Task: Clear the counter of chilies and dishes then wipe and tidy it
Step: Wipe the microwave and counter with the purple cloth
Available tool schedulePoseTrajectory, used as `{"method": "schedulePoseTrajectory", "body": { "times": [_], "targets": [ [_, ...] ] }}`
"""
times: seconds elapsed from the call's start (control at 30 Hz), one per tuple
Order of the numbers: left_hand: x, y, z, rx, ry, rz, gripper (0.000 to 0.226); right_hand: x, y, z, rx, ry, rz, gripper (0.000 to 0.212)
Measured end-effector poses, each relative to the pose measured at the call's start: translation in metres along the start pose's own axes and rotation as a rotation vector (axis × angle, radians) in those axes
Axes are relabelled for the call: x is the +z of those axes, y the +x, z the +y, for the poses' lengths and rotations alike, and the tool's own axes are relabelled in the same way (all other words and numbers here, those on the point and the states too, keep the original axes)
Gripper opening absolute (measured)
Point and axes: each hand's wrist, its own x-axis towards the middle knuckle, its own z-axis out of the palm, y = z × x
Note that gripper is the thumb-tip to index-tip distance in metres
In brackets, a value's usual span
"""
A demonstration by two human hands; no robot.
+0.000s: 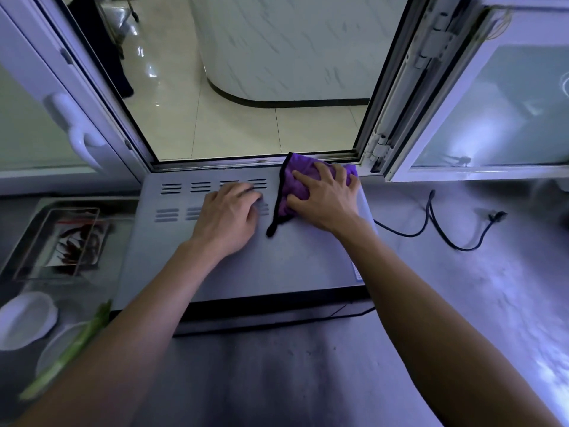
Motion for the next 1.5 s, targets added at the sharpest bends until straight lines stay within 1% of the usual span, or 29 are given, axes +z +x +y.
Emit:
{"method": "schedulePoseTrajectory", "body": {
  "times": [0.17, 0.3, 0.53, 0.63, 0.87, 1.0, 1.17, 1.23, 1.4, 1.43, 1.5],
  "targets": [
    [-0.006, -0.01, -0.016, 0.021, -0.012, 0.006, 0.029, 0.004, 0.009, -0.022, -0.034, 0.01, -0.005, 0.065],
    [-0.013, -0.028, -0.025, 0.014, -0.006, 0.002, 0.029, 0.006, -0.006, -0.036, -0.047, 0.016, -0.013, 0.067],
    [-0.022, -0.069, -0.017, 0.055, 0.0, -0.003, 0.03, 0.011, -0.061, -0.052, -0.068, 0.005, -0.019, 0.071],
    [-0.023, -0.087, -0.013, 0.088, -0.003, -0.017, 0.031, 0.011, -0.086, -0.053, -0.051, -0.001, -0.018, 0.07],
    [-0.024, -0.121, -0.015, 0.167, -0.031, 0.005, 0.028, 0.011, -0.147, -0.054, 0.018, 0.029, 0.011, 0.07],
    [-0.025, -0.132, -0.018, 0.186, -0.059, -0.008, 0.03, 0.015, -0.182, -0.054, 0.075, 0.07, 0.095, 0.068],
    [-0.024, -0.142, -0.011, 0.22, -0.076, -0.034, 0.03, 0.027, -0.214, -0.052, 0.151, 0.09, 0.32, 0.057],
    [-0.023, -0.144, -0.005, 0.242, -0.079, -0.035, 0.029, 0.034, -0.221, -0.047, 0.199, 0.101, 0.376, 0.054],
    [-0.02, -0.145, 0.014, 0.28, -0.08, -0.058, 0.027, 0.051, -0.229, -0.025, 0.367, 0.181, 0.455, 0.054],
    [-0.019, -0.144, 0.018, 0.283, -0.074, -0.063, 0.027, 0.055, -0.23, -0.02, 0.405, 0.221, 0.456, 0.054],
    [-0.016, -0.142, 0.027, 0.283, -0.063, -0.076, 0.03, 0.063, -0.231, -0.014, 0.492, 0.376, 0.466, 0.057]
  ]
}}
